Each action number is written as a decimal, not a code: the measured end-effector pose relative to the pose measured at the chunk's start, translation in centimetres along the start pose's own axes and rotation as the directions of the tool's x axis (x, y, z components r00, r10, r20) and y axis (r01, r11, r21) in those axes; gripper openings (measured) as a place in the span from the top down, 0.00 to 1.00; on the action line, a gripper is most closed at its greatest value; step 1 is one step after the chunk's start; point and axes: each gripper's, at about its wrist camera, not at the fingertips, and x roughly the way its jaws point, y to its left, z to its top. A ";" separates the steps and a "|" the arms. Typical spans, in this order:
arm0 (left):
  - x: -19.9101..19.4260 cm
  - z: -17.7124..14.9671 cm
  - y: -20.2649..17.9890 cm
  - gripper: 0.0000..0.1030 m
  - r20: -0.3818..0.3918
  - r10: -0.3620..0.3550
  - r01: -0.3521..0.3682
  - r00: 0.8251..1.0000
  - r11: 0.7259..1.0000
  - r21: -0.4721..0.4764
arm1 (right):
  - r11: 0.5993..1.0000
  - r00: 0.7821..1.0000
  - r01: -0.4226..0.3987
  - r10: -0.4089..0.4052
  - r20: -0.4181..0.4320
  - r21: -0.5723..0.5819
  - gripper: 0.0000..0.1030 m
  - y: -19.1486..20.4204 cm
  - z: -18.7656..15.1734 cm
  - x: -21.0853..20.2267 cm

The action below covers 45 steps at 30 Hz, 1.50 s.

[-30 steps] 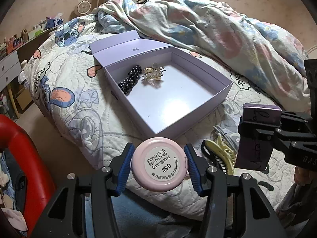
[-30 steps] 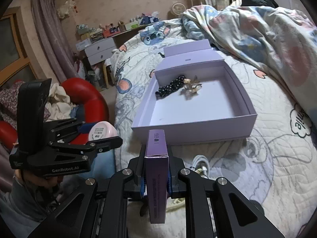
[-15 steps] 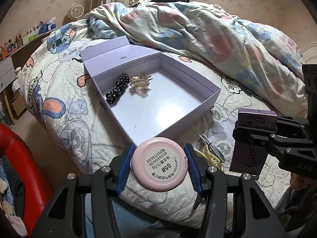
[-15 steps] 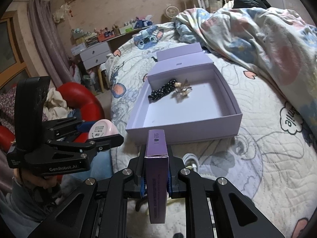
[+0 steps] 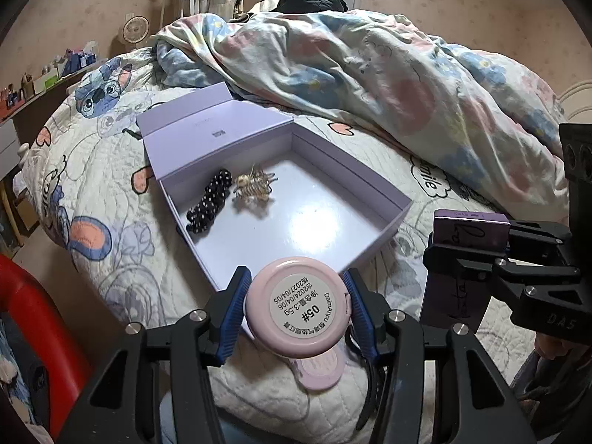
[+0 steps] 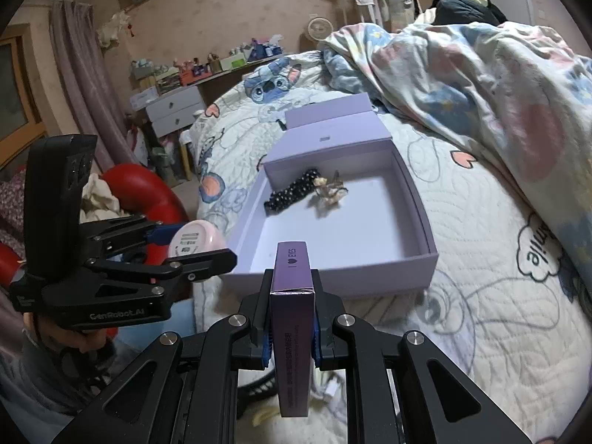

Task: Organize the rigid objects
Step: 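Carry the pink compact and purple box toward the lavender box with both grippers, then lower the purple box into the lavender box and open the right gripper while the left releases the compact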

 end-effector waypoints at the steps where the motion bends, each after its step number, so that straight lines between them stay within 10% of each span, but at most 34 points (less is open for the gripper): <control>1: 0.2 0.3 0.0 0.50 0.001 0.001 -0.001 1.000 1.000 0.000 | 1.000 1.000 -0.005 0.005 -0.001 -0.002 0.85 -0.2 0.3 0.1; 45: 10.3 8.2 5.4 0.50 -0.041 0.048 -0.049 0.998 0.999 -0.022 | 0.999 0.999 0.035 -0.036 -0.021 -0.038 0.85 -7.1 8.9 10.7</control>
